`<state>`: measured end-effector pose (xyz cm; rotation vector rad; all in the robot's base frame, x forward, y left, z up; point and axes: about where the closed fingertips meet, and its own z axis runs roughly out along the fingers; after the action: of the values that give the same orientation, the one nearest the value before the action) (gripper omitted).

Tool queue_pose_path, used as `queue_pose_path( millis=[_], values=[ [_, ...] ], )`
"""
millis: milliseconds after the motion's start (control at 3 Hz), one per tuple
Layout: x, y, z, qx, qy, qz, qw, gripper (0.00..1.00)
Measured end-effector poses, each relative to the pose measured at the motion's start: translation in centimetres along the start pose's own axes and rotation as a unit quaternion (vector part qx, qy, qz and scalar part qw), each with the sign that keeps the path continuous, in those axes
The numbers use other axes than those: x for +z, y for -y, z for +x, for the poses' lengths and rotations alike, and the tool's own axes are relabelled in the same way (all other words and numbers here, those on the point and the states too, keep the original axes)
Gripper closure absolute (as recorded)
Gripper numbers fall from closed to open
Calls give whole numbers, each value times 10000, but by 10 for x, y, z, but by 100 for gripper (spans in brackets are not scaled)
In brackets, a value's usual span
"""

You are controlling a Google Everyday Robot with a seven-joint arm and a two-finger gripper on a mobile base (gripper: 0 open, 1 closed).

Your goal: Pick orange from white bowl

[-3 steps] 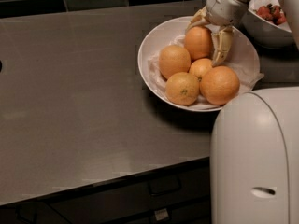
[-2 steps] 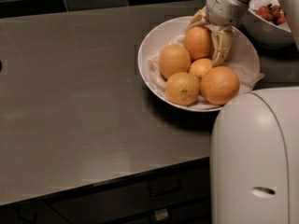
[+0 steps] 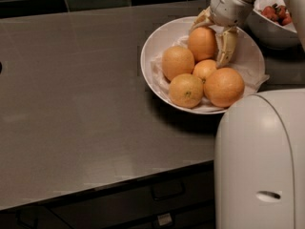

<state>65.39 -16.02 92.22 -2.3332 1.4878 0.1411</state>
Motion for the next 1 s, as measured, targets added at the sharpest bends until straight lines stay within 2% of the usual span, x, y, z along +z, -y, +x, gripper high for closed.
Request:
queue_pose_path(
  millis=[333,667,1000],
  values=[
    [0,0,0,0,0,0,10000,38],
    [0,0,0,0,0,0,10000,26],
    [-7,2,-2,0,0,0,10000,26]
  ],
)
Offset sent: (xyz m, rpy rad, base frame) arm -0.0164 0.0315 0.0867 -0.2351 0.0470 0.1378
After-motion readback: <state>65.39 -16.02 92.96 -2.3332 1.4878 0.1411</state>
